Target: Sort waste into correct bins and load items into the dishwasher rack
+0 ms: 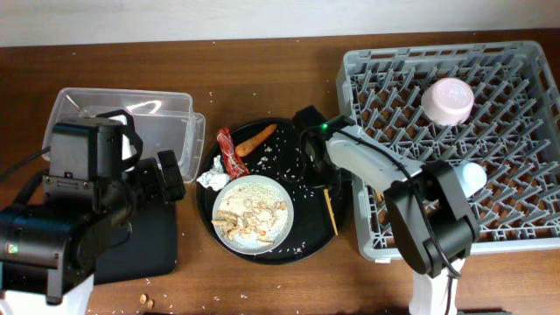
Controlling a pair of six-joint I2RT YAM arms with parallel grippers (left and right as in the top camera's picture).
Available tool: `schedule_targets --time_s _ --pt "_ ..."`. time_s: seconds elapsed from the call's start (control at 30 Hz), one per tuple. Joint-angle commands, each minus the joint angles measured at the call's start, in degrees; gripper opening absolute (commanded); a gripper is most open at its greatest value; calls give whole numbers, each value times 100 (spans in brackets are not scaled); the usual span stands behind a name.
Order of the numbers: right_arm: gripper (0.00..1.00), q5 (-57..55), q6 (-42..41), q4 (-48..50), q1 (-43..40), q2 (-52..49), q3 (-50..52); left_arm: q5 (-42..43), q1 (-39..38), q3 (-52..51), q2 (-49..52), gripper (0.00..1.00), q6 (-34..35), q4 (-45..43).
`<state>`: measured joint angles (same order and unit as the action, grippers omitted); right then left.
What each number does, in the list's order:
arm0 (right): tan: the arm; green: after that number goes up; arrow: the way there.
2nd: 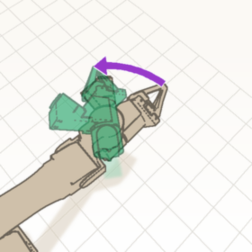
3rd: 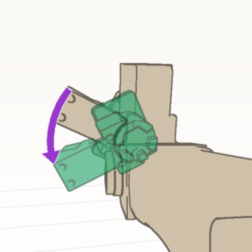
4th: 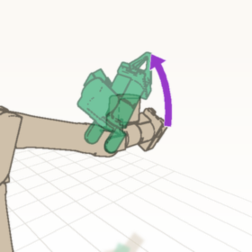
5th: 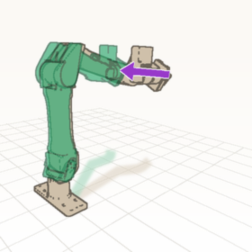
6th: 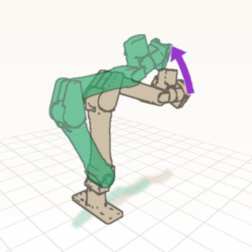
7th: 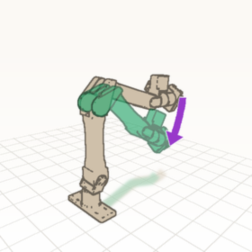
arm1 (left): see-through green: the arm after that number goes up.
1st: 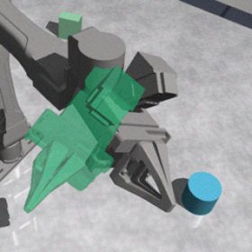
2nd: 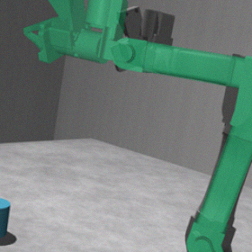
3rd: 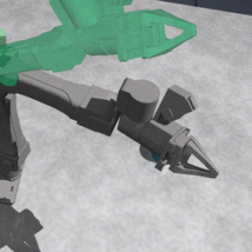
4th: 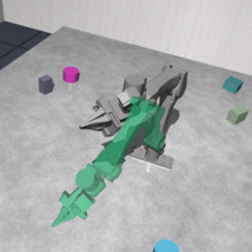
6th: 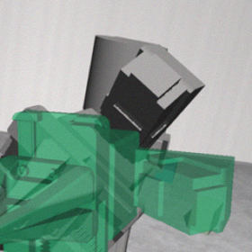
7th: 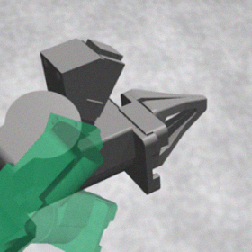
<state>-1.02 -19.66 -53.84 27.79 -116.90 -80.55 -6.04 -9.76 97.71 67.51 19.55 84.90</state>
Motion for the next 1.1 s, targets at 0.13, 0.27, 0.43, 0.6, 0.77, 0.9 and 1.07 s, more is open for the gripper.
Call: schedule_targets --time_s 0.13,0.27,0.43,0.6,0.77,0.9,1.07 --pt "4 -295 2 -22 -461 2179 -245 -44 31 15 -24 99 17 11" --pt "4 -284 776 138 -1224 2852 -262 -44 31 15 -24 99 17 11" --pt "5 -225 1521 -160 -1801 2308 -133 -44 31 15 -24 99 17 11" --pt "30 321 1517 -79 -1733 1829 -114 -44 31 15 -24 99 17 11" --pt "43 1161 1478 33 -1410 2347 -337 -44 31 15 -24 99 17 11" --pt "47 1241 1473 177 -769 2476 -337 -44 31 15 -24 99 17 11" --pt "52 977 1064 229 -570 2479 -337 -44 31 15 -24 99 17 13"
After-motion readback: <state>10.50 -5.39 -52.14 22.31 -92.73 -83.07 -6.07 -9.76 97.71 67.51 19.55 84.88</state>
